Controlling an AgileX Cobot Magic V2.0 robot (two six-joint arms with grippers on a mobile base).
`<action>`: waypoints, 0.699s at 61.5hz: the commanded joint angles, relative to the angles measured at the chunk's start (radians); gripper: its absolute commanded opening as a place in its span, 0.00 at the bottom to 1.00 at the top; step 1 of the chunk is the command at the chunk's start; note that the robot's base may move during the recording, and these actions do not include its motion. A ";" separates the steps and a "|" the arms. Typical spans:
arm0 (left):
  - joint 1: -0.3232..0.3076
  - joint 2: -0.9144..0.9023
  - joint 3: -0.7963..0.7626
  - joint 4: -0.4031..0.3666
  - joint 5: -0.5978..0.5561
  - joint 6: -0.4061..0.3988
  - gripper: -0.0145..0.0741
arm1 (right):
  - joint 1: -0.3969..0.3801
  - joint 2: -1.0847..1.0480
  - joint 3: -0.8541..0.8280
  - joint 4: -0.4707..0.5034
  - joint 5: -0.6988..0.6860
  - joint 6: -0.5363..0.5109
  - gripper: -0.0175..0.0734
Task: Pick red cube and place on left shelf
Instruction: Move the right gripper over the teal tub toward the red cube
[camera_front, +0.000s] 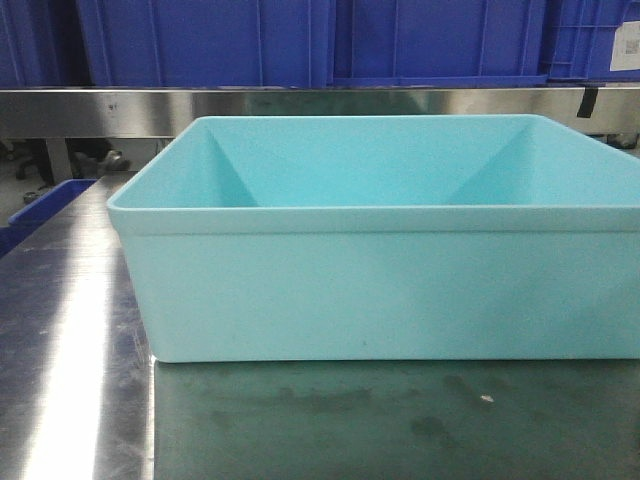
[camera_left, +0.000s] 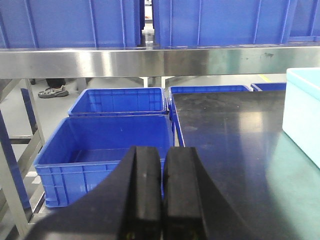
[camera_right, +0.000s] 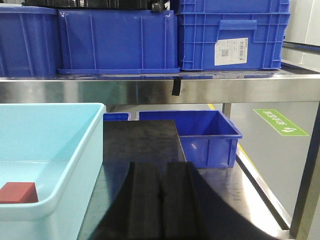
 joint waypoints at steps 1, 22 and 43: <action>0.003 -0.016 0.023 -0.005 -0.086 -0.001 0.28 | -0.001 -0.022 -0.016 -0.002 -0.091 -0.010 0.31; 0.003 -0.016 0.023 -0.005 -0.086 -0.001 0.28 | -0.001 -0.022 -0.016 -0.002 -0.091 -0.010 0.31; 0.003 -0.016 0.023 -0.005 -0.086 -0.001 0.28 | -0.001 -0.022 -0.016 -0.002 -0.100 -0.010 0.31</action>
